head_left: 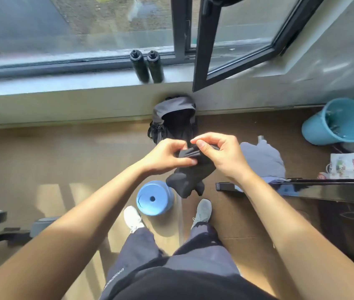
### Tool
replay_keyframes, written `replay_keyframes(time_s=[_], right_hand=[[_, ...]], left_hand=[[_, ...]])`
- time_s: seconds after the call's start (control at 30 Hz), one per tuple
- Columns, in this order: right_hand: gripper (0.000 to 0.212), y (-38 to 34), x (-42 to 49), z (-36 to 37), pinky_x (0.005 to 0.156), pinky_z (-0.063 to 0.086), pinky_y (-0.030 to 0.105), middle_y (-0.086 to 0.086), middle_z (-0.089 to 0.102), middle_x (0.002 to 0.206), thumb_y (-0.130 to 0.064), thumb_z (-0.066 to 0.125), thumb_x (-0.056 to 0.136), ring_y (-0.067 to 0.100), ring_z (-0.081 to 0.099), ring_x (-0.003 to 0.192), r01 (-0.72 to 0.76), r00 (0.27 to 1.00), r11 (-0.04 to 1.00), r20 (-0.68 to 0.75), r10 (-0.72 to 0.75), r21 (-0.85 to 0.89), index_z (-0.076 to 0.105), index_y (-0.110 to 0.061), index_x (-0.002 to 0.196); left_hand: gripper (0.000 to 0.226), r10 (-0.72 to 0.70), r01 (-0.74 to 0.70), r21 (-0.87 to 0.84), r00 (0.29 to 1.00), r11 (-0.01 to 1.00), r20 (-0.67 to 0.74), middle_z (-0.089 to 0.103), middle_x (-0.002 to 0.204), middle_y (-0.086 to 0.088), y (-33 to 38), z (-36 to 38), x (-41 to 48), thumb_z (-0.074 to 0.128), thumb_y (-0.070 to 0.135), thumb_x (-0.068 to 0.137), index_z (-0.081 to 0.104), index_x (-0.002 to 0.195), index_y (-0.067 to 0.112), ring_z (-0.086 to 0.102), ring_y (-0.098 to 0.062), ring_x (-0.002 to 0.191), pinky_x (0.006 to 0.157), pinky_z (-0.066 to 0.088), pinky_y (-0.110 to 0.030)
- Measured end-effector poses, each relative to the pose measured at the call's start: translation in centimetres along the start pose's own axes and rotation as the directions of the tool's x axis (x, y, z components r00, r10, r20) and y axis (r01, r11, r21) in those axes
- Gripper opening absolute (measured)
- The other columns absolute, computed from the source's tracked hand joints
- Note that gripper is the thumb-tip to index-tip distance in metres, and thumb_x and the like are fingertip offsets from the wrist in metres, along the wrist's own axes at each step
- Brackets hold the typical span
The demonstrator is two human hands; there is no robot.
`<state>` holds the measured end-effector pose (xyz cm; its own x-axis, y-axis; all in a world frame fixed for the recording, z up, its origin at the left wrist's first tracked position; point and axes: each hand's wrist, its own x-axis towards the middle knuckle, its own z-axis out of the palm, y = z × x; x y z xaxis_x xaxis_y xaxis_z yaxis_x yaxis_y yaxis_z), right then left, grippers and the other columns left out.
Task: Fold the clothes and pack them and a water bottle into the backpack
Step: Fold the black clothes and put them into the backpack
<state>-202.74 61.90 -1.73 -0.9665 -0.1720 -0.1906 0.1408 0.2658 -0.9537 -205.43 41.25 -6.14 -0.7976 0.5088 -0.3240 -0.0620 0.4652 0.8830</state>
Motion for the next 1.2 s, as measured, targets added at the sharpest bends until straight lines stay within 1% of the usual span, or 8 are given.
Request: replay_keyframes(time_s=[0.1, 0.23, 0.47, 0.57, 0.7, 0.93, 1.1, 1.2], right_hand=[[0.012, -1.0, 1.0, 4.3, 0.084, 0.052, 0.015, -0.006, 0.076, 0.094, -0.01, 0.068, 0.096, 0.0, 0.07, 0.09, -0.01, 1.0, 0.998, -0.021, 0.009, -0.07, 0.079, -0.011, 0.101], [0.012, -3.5, 1.7, 10.3, 0.083, 0.052, 0.01, -0.011, 0.075, 0.096, -0.014, 0.071, 0.095, 0.0, 0.069, 0.094, -0.033, 0.997, 0.985, -0.072, 0.022, -0.169, 0.079, -0.014, 0.103], [0.007, -8.3, 4.1, 16.1, 0.082, 0.051, 0.009, -0.02, 0.071, 0.09, -0.018, 0.073, 0.093, -0.005, 0.068, 0.089, -0.021, 0.976, 0.949, -0.213, -0.049, -0.314, 0.078, -0.02, 0.098], [0.002, -8.4, 4.9, 16.7, 0.079, 0.053, 0.016, -0.022, 0.068, 0.088, -0.028, 0.075, 0.091, 0.004, 0.066, 0.091, -0.082, 0.97, 0.893, -0.241, -0.031, -0.443, 0.076, -0.029, 0.093], [0.013, -7.1, 5.7, 17.9, 0.081, 0.053, 0.026, -0.012, 0.071, 0.091, -0.033, 0.078, 0.088, 0.008, 0.066, 0.089, -0.121, 0.986, 0.841, -0.164, 0.039, -0.528, 0.078, -0.022, 0.094], [0.016, -4.2, 7.5, 18.2, 0.091, 0.048, 0.034, 0.005, 0.073, 0.112, -0.024, 0.07, 0.095, 0.027, 0.066, 0.107, -0.209, 0.976, 0.685, -0.191, 0.102, -0.698, 0.075, -0.02, 0.109], [0.037, -4.2, 8.4, 17.1, 0.078, 0.044, 0.033, 0.009, 0.074, 0.108, -0.052, 0.068, 0.091, 0.031, 0.065, 0.1, -0.199, 0.979, 0.564, -0.139, 0.148, -0.801, 0.075, -0.022, 0.111], [0.048, -4.4, 8.4, 16.8, 0.075, 0.042, 0.029, 0.007, 0.075, 0.102, -0.061, 0.075, 0.082, 0.019, 0.057, 0.084, -0.166, 0.977, 0.546, -0.063, 0.204, -0.821, 0.077, -0.021, 0.108]], left_hand=[[0.064, -0.033, 0.021, 0.112, 0.994, 0.994, 0.108, 0.052, 0.07, -0.013, -5.1, -3.4, -2.7, 0.076, 0.061, 0.075, 0.059, 0.082, -0.001, 0.041, -0.013, 0.068, 0.064, 0.042, -0.049], [0.04, -0.084, 0.041, 0.23, 0.98, 0.972, 0.178, 0.065, 0.073, -0.001, -12.0, -7.5, -6.5, 0.074, 0.053, 0.078, 0.069, 0.087, 0.014, 0.052, -0.015, 0.065, 0.067, 0.05, -0.045], [0.022, -0.467, 0.341, 0.499, 0.872, 0.797, 0.149, 0.059, 0.073, -0.004, -22.9, -16.7, -12.9, 0.07, 0.033, 0.094, 0.062, 0.076, 0.024, 0.053, -0.025, 0.072, 0.064, 0.04, -0.034], [0.03, -0.553, 0.544, 0.204, 0.833, 0.814, -0.016, 0.063, 0.077, -0.008, -23.4, -20.1, -14.0, 0.055, 0.024, 0.103, 0.067, 0.079, 0.011, 0.057, -0.025, 0.073, 0.066, 0.041, -0.032], [0.034, -0.553, 0.502, -0.307, 0.826, 0.808, -0.106, 0.074, 0.091, -0.021, -19.3, -22.2, -13.5, 0.052, 0.027, 0.105, 0.072, 0.091, 0.003, 0.066, -0.026, 0.077, 0.072, 0.05, -0.033], [0.039, -0.417, 0.311, -0.39, 0.881, 0.867, -0.223, 0.075, 0.093, -0.013, -11.7, -24.8, -12.1, 0.058, 0.039, 0.104, 0.074, 0.087, 0.008, 0.067, -0.022, 0.085, 0.079, 0.05, -0.037], [0.04, -0.19, 0.225, 0.076, 0.93, 0.971, -0.315, 0.058, 0.066, 0.002, -10.6, -29.5, -12.6, 0.07, 0.047, 0.094, 0.06, 0.073, 0.014, 0.054, -0.017, 0.066, 0.06, 0.04, -0.033], [0.043, -0.203, 0.308, 0.557, 0.949, 0.771, -0.243, 0.065, 0.091, 0.008, -10.6, -31.9, -13.9, 0.079, 0.066, 0.075, 0.066, 0.093, 0.029, 0.058, -0.017, 0.087, 0.074, 0.043, -0.031]])
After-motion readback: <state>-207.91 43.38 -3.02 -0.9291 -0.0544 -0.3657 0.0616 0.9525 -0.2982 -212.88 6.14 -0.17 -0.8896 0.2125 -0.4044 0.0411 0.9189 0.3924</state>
